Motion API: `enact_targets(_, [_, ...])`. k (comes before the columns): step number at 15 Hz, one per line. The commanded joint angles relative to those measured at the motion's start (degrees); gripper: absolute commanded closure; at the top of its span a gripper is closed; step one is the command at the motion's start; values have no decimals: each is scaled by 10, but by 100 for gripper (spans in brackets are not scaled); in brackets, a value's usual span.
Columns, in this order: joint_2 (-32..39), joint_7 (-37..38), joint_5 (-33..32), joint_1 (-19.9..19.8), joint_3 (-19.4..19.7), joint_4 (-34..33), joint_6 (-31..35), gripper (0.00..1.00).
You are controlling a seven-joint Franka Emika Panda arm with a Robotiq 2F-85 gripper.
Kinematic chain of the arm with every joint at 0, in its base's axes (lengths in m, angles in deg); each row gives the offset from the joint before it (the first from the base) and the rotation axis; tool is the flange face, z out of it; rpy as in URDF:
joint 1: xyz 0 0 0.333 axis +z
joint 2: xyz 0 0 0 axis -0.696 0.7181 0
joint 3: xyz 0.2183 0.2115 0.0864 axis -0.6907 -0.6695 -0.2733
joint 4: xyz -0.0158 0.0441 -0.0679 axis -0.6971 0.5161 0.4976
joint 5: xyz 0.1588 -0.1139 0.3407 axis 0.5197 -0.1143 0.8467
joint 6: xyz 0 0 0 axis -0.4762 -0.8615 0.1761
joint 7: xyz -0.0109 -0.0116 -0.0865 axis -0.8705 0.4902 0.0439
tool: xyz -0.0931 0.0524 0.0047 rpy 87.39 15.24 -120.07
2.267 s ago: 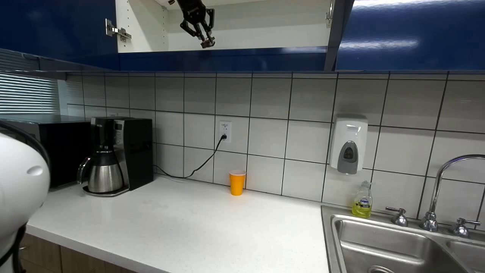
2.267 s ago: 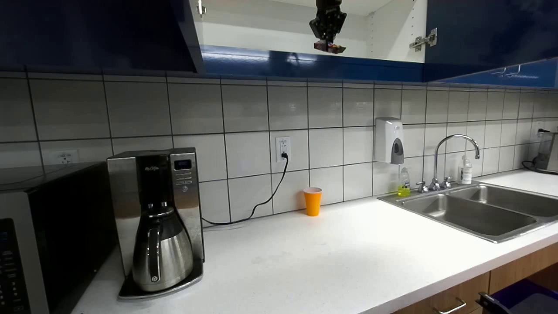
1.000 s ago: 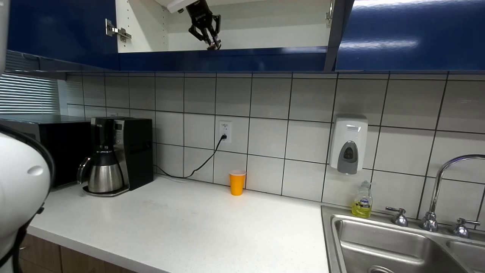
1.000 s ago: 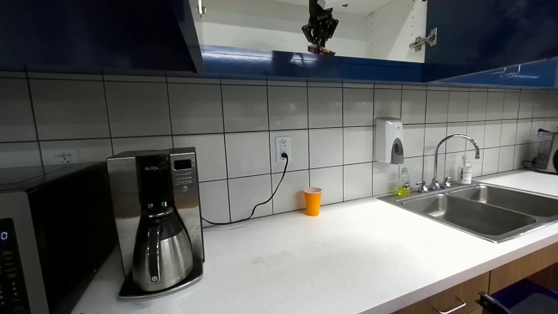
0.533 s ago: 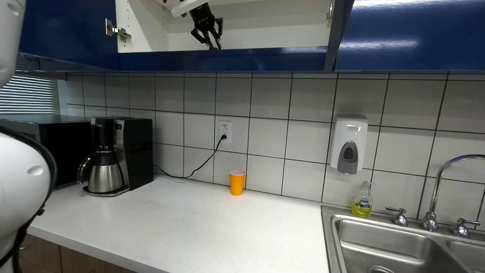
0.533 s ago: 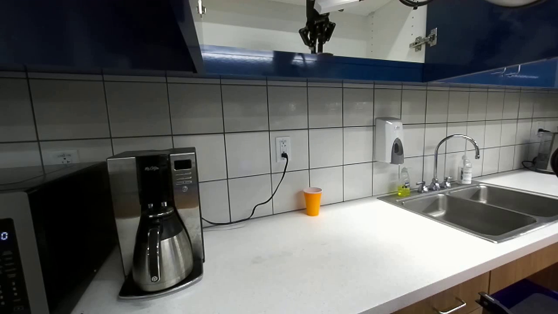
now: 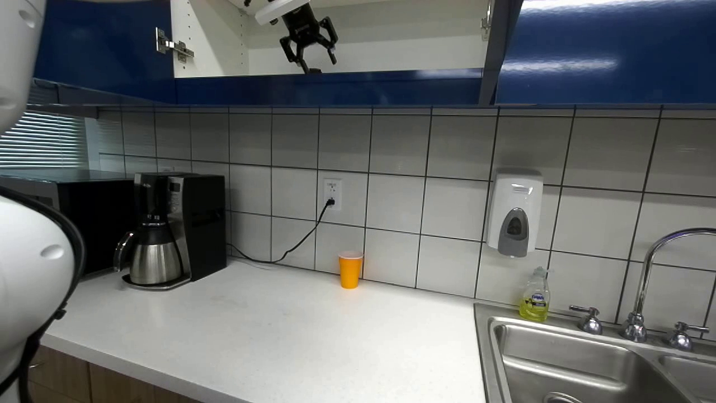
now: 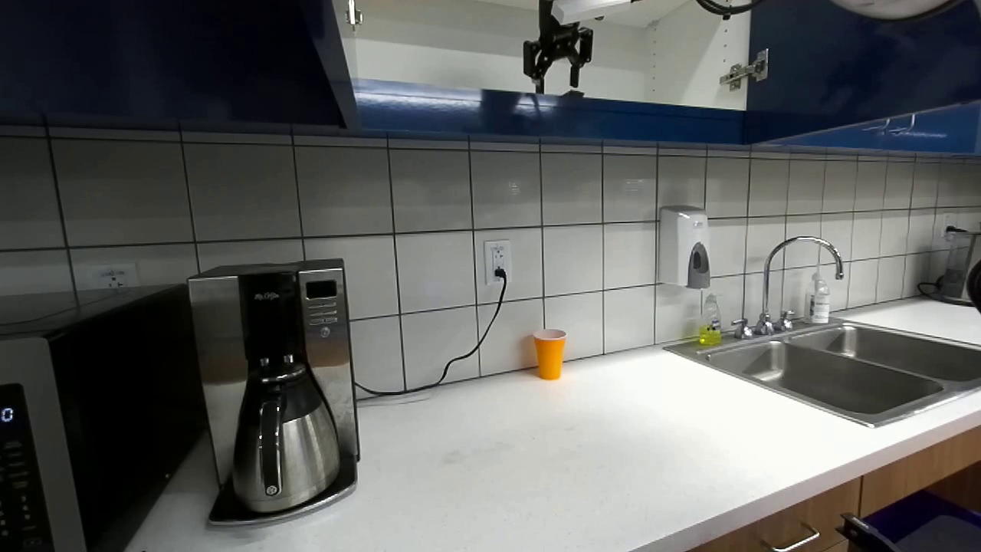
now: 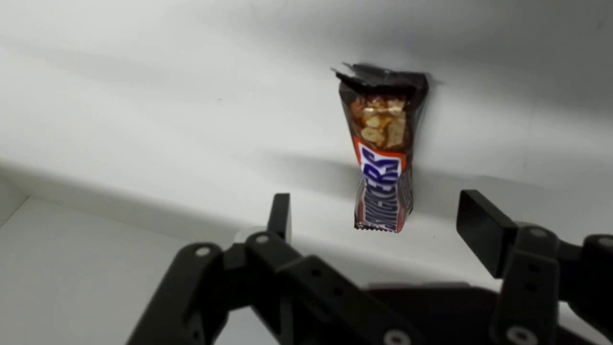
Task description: Put the chocolate bar inside the cabinet
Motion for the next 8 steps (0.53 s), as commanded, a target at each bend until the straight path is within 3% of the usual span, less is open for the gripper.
enact_targets(1, [-27,10,6,-3,2,15,-11,0])
enact_targets(8, [-102,11,29,-7,1,106,22,0])
